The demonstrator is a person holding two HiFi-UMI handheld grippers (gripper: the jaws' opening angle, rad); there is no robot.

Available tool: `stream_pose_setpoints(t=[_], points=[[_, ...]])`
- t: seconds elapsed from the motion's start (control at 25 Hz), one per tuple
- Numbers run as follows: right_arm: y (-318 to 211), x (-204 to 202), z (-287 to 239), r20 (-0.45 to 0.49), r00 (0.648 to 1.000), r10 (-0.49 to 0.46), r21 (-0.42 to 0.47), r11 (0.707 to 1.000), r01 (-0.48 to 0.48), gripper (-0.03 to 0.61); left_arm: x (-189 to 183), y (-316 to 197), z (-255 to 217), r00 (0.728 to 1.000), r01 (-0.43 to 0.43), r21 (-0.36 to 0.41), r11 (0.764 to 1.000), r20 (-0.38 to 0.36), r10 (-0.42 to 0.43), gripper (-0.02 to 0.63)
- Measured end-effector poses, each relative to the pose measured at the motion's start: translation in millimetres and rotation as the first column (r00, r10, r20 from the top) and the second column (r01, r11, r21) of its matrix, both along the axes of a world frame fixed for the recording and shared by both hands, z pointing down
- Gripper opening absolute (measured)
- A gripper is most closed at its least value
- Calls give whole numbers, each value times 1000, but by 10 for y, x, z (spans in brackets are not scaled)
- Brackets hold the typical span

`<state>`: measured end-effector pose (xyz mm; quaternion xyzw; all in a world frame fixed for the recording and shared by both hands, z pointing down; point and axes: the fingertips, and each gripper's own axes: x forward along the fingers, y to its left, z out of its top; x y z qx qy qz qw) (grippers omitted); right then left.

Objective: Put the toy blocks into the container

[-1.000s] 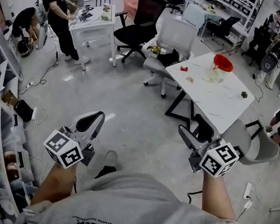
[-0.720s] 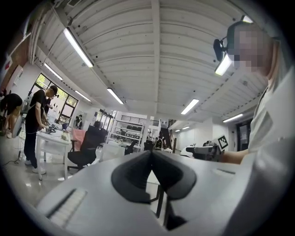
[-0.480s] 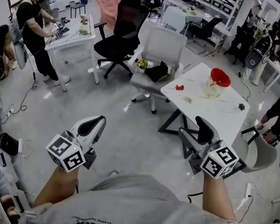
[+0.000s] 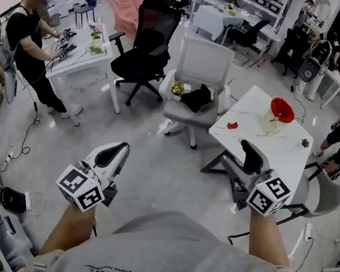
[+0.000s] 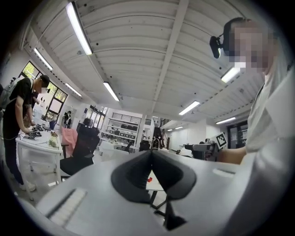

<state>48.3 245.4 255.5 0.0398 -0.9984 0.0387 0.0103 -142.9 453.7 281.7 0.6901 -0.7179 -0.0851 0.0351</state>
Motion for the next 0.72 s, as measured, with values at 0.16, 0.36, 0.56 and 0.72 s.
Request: stream_pose_setpoints(t=[0.16, 0.36, 0.56, 0.72], points=[[-226, -348, 77, -30, 999, 14, -6, 1000, -14, 330, -370, -186, 103, 1000, -4, -14, 1000, -29, 4, 58], [-684, -730, 214, -37, 999, -1, -28, 1000, 0, 330, -723, -580, 237, 999, 5, -46, 999, -46, -7, 58], [-1430, -1080, 319, -30, 999, -42, -31, 999, 41, 329, -976, -1256, 300, 999, 43, -60, 997, -22, -45, 58], [-2181, -1544, 325, -18, 994, -107, -17, 994, 107, 330, -1302, -1981, 269, 995, 97, -53, 994, -18, -98, 58]])
